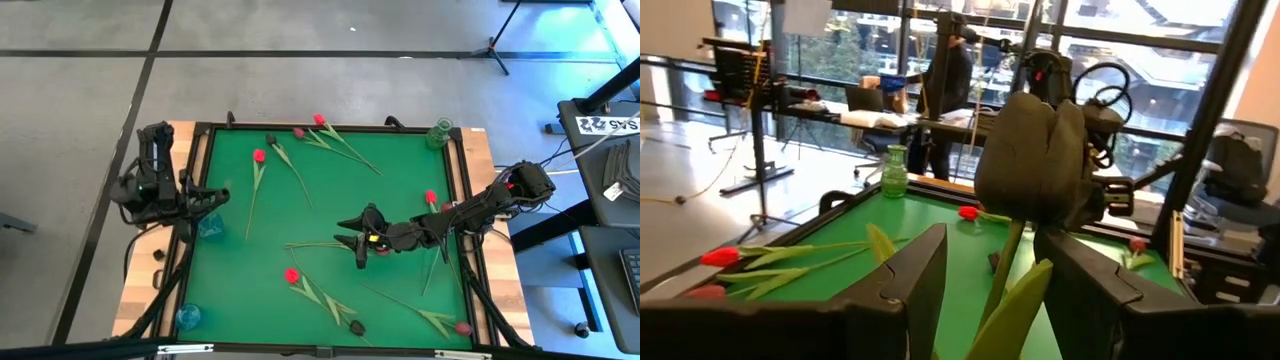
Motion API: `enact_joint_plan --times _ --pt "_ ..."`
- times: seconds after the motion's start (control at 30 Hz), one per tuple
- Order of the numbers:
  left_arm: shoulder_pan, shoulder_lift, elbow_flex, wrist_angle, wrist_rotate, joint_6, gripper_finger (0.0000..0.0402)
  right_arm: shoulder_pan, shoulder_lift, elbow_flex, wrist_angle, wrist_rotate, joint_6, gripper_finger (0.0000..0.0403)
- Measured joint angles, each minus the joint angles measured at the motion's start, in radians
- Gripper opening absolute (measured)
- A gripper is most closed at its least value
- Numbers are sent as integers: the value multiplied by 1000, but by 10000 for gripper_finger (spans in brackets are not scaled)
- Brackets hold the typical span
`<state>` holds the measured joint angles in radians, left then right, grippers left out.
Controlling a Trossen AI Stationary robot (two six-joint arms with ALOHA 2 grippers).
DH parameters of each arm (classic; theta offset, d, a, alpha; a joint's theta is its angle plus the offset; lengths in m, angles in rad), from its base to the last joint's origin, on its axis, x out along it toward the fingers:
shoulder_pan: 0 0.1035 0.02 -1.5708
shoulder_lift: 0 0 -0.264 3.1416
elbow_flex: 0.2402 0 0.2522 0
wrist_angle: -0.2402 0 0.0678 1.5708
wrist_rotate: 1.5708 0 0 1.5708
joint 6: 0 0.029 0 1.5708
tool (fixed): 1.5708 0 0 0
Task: Sort flowers into vase by color
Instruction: Put the black tulip into the top blue vase
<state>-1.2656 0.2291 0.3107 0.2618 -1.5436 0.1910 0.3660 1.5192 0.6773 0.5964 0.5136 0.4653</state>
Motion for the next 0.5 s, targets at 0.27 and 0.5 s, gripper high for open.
enact_joint_plan --times 0.27,0.5 --pt "3 0 0 -12 26 -44 150 0 0 0 0 1 -2 198" --pt "-3 0 -1 -75 67 -58 150 0 0 0 0 2 -1 198"
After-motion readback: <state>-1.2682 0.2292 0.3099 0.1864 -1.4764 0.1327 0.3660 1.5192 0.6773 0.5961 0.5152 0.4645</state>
